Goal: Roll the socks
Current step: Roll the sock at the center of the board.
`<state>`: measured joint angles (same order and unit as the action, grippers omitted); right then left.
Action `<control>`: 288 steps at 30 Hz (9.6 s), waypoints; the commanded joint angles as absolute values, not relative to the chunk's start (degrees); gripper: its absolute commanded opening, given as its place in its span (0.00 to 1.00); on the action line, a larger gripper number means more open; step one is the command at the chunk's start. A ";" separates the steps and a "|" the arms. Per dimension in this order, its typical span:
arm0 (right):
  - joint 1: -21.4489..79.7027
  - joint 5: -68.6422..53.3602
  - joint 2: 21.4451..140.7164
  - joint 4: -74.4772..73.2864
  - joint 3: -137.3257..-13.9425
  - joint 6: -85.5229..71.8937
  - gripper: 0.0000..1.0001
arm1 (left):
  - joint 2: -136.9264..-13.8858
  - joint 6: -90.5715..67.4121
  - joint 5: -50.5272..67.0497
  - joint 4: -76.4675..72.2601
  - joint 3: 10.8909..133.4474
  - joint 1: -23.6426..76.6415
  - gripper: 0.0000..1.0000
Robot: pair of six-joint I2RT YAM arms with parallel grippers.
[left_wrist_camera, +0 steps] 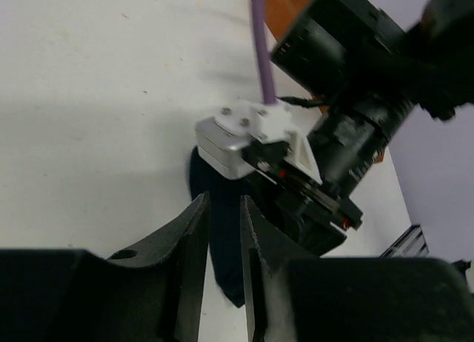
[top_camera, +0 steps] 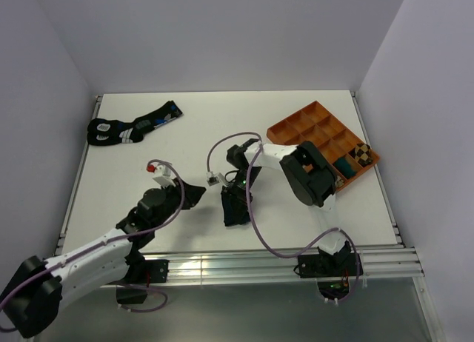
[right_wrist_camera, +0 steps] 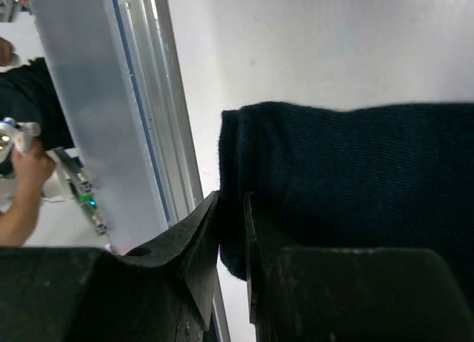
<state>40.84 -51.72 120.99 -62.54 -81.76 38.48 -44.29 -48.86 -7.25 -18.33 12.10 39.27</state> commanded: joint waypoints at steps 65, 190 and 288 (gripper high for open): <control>33.40 -59.68 128.85 -73.92 -90.88 40.08 0.22 | -94.31 -38.67 16.17 -69.61 13.09 49.92 0.12; 34.19 -37.44 127.71 -63.37 -87.10 29.71 0.00 | -83.48 -28.13 -1.23 -42.45 20.65 56.60 0.39; 51.33 -17.14 71.19 -9.49 -29.09 50.63 0.35 | -108.28 -54.05 41.04 -26.01 36.57 43.59 0.00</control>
<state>51.00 -18.72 70.54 -12.91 -28.80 50.65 -106.76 -54.04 41.30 -26.57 38.15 43.53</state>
